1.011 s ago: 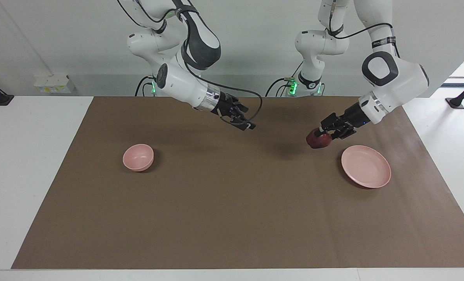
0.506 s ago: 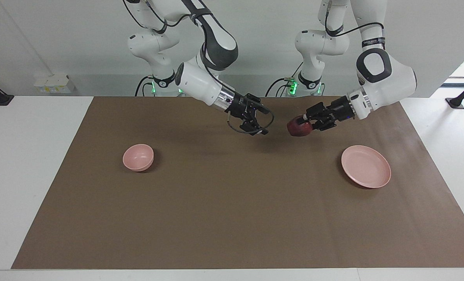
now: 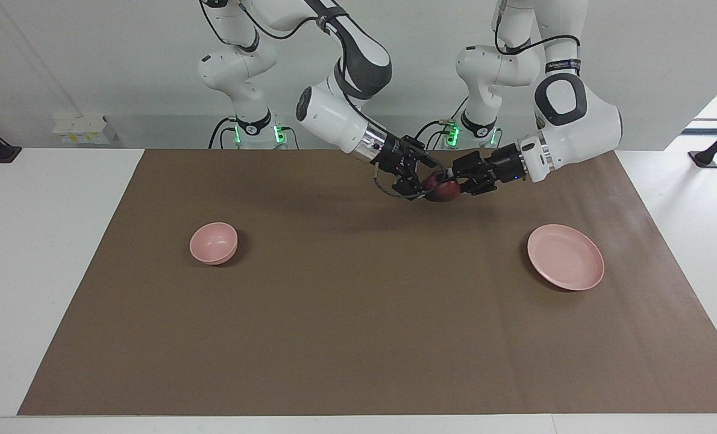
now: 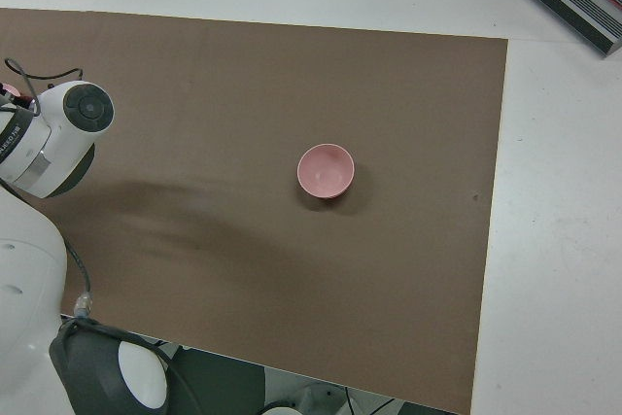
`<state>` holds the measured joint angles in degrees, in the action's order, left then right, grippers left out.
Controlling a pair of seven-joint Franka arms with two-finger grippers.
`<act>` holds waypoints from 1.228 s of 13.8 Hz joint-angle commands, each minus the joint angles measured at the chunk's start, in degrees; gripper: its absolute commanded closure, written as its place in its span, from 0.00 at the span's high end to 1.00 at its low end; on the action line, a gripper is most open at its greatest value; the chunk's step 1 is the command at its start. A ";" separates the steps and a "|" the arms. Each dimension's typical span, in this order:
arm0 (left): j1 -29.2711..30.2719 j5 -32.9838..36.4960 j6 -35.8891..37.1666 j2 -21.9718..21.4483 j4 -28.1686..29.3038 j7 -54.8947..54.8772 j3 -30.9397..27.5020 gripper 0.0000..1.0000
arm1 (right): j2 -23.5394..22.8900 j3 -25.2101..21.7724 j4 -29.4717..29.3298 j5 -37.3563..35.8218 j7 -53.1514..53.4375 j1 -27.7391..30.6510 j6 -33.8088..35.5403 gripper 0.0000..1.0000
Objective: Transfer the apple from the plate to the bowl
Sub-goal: 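Lift the apple with the left gripper toward the approaching right gripper, then close the right gripper on the apple while the left gripper releases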
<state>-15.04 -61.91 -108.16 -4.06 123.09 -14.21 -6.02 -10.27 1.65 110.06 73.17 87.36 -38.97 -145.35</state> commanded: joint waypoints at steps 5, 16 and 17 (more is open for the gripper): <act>-1.22 -1.98 2.42 -1.65 0.48 3.84 1.63 0.27 | -1.33 0.02 -0.72 0.31 -2.54 -1.54 -1.33 0.48; 1.41 6.06 5.24 -1.56 -3.20 6.46 0.75 1.00 | 0.95 -0.33 0.59 0.31 -2.72 0.56 -0.54 0.00; 1.41 11.58 5.15 -1.04 -5.30 8.21 0.75 1.00 | 1.13 -0.41 1.03 -0.13 -2.98 1.00 -0.54 0.00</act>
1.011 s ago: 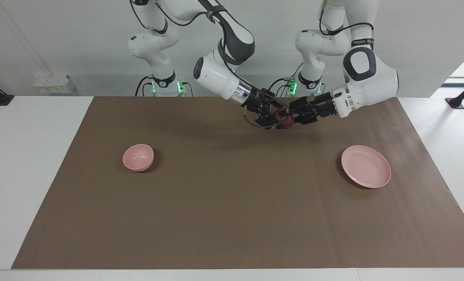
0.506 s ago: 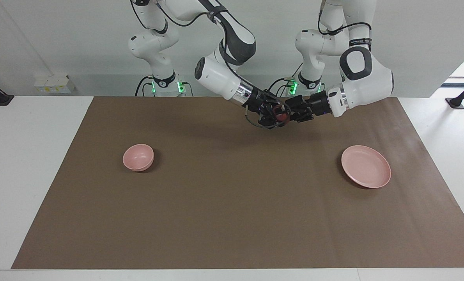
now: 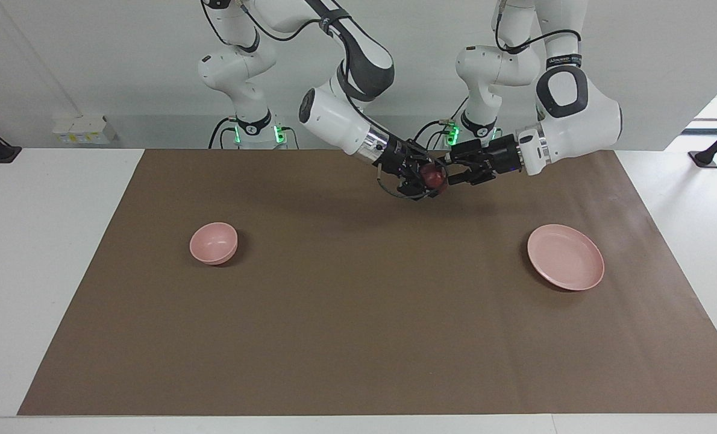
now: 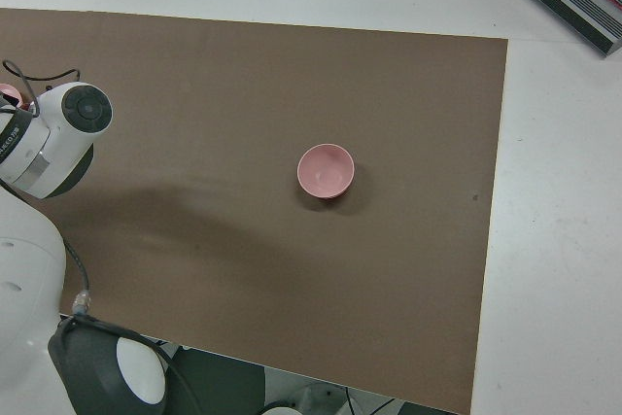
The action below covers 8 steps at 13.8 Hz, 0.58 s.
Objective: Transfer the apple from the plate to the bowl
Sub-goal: 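Close the right gripper on the apple while the left gripper releases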
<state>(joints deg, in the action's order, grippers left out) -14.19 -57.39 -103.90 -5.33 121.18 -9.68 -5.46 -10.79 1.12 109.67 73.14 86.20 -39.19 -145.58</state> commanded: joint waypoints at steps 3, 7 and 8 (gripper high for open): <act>-0.83 30.60 1.33 2.95 -9.72 4.76 0.63 1.00 | 1.65 0.03 1.52 -7.71 -2.27 1.49 -0.14 0.00; 1.34 36.74 1.77 3.48 -9.91 4.85 0.28 1.00 | 0.68 0.03 1.25 -24.94 -10.84 4.55 2.83 0.00; 3.27 37.43 0.81 3.84 -10.35 4.41 0.28 1.00 | 0.59 0.11 0.99 -27.41 -15.67 6.65 5.46 0.00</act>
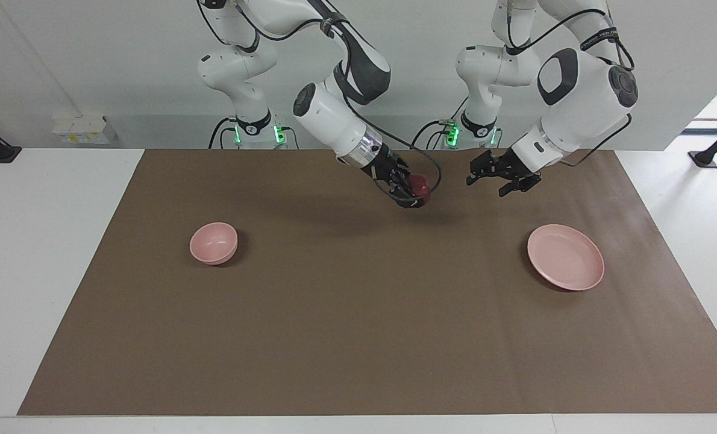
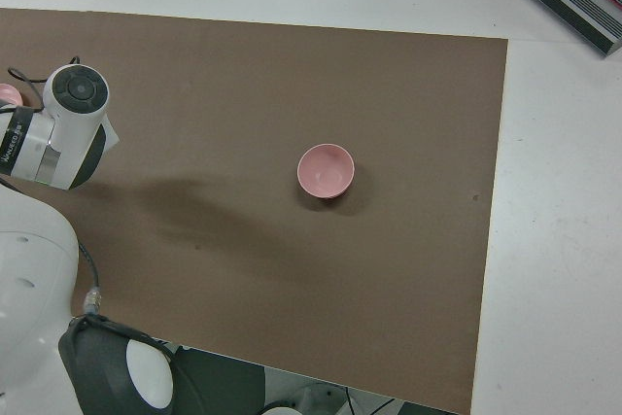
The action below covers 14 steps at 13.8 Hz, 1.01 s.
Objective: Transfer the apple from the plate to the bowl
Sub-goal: 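Carry the apple with the right gripper while the left gripper withdraws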
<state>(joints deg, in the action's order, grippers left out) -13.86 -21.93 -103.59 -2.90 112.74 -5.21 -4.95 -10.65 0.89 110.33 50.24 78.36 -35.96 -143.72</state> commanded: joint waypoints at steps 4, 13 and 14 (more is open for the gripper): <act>2.26 14.36 1.19 2.11 -9.10 0.03 0.12 1.00 | 0.02 0.17 0.41 -5.94 -32.86 10.19 10.29 0.00; 3.49 19.82 19.91 0.88 -31.01 -0.15 -1.02 1.00 | -0.86 0.26 -0.20 -30.09 -60.49 21.18 18.64 0.00; 4.45 19.82 20.36 1.05 -31.53 -0.15 -0.93 1.00 | -1.21 0.26 -0.47 -32.55 -64.70 22.67 20.04 0.00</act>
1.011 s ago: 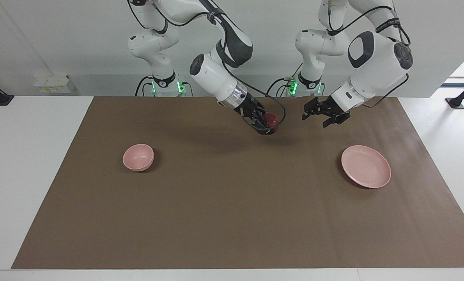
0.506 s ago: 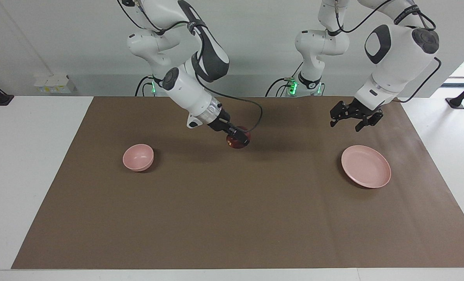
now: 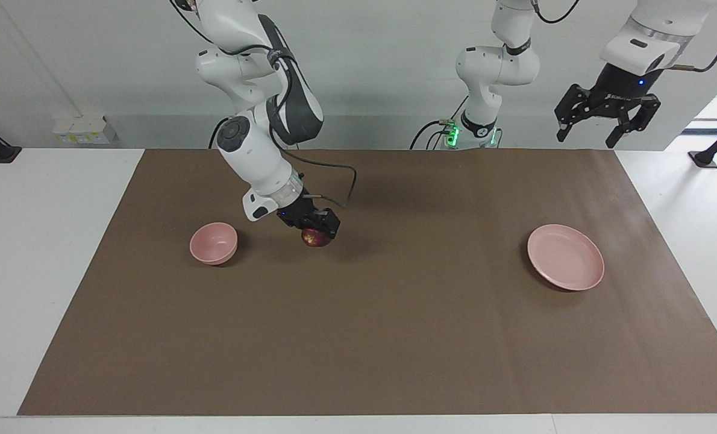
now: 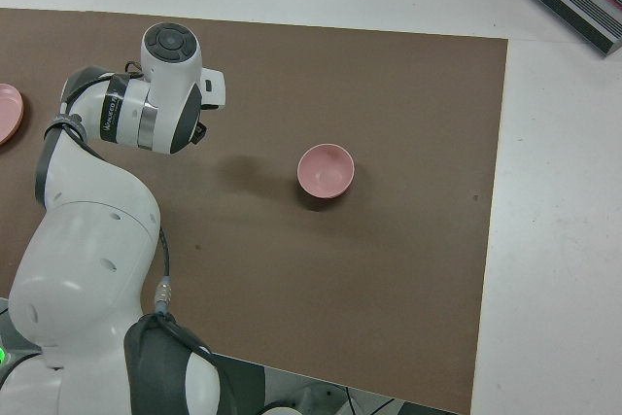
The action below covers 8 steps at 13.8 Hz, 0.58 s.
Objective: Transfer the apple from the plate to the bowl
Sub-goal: 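Carry the apple with the right gripper while the left gripper withdraws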
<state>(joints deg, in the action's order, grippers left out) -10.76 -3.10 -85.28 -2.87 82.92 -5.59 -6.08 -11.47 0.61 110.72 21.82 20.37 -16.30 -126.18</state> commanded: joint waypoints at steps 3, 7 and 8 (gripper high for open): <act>2.67 0.99 4.24 0.94 -1.98 0.31 0.19 1.00 | -0.57 0.45 -1.30 -7.22 -20.23 9.34 7.16 0.00; 2.76 1.08 5.74 -0.81 -1.63 0.40 0.10 1.00 | -0.31 0.45 -0.69 -13.28 -30.82 16.11 10.32 0.00; 3.54 0.99 5.74 -1.17 -1.45 0.40 -0.07 1.00 | 0.12 0.45 -0.16 -14.60 -31.26 16.74 11.82 0.00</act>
<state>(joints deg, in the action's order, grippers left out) -8.41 -3.00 -81.22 -3.05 82.50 -5.50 -6.28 -11.76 0.34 110.52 9.98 -9.05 -1.17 -116.84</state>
